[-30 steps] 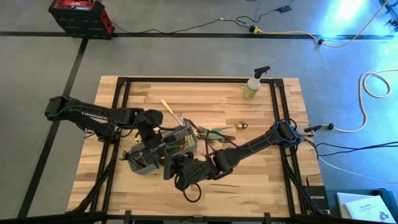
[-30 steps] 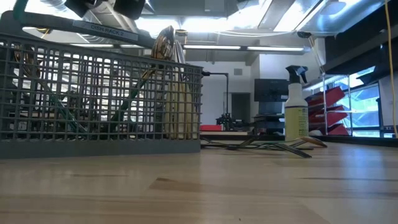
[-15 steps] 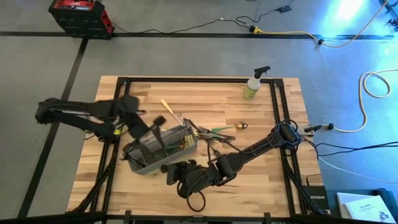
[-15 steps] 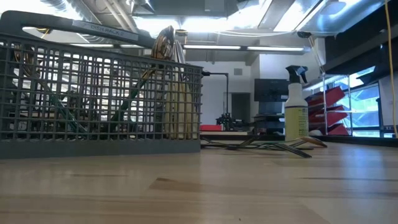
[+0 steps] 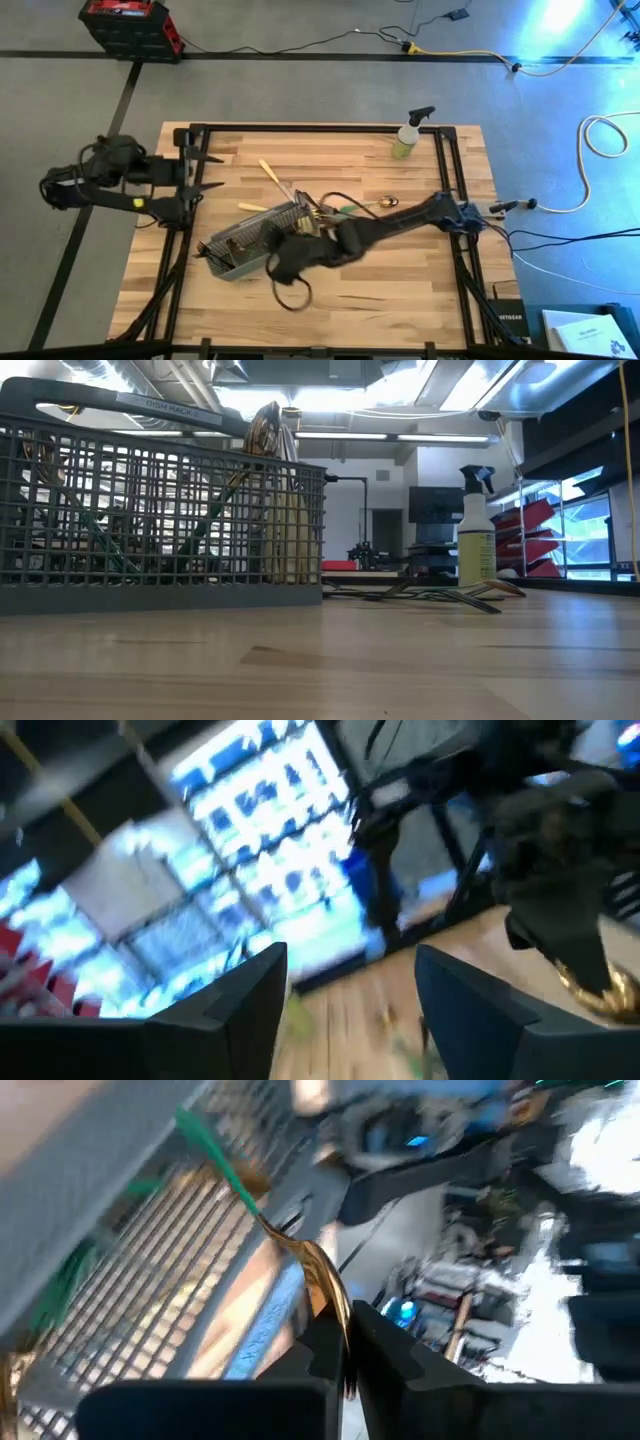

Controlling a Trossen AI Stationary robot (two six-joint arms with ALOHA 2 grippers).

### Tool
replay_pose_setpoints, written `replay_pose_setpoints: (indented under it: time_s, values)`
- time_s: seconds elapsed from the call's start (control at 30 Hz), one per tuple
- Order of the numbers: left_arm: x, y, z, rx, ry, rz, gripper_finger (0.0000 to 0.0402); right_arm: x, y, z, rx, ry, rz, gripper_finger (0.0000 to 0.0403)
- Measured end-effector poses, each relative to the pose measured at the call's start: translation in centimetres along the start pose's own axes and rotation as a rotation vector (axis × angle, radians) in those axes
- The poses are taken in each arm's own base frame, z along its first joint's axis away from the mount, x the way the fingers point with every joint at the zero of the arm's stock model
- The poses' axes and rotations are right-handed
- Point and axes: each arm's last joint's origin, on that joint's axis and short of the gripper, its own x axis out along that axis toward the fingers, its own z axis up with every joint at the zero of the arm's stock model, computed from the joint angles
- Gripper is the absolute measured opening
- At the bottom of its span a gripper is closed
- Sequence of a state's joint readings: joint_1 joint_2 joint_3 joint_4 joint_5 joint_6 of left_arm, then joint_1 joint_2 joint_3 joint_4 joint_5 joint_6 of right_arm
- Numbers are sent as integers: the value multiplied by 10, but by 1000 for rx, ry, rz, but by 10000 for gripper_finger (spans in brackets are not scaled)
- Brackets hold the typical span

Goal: Sort silverware
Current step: Put the spoon into the silverware tray

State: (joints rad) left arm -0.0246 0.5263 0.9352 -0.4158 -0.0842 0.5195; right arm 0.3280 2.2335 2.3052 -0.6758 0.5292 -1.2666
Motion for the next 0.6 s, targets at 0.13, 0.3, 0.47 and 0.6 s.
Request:
replay_pose_setpoints:
  time_s: [0.13, 0.3, 0.47, 0.6]
  values:
    - [-1, 0, -4, -36, 55, 30, 206, 12, -18, -29, 82, -24, -11, 0]
    - [5, -4, -18, -22, 269, 90, 205, 25, -18, -56, 147, -76, 82, 0]
    - [12, -11, -35, 0, 497, 95, 205, 27, -13, -54, 136, -111, 123, 0]
    - [21, -18, -46, -4, 625, 50, 205, 25, -8, -50, 122, -120, 155, 0]
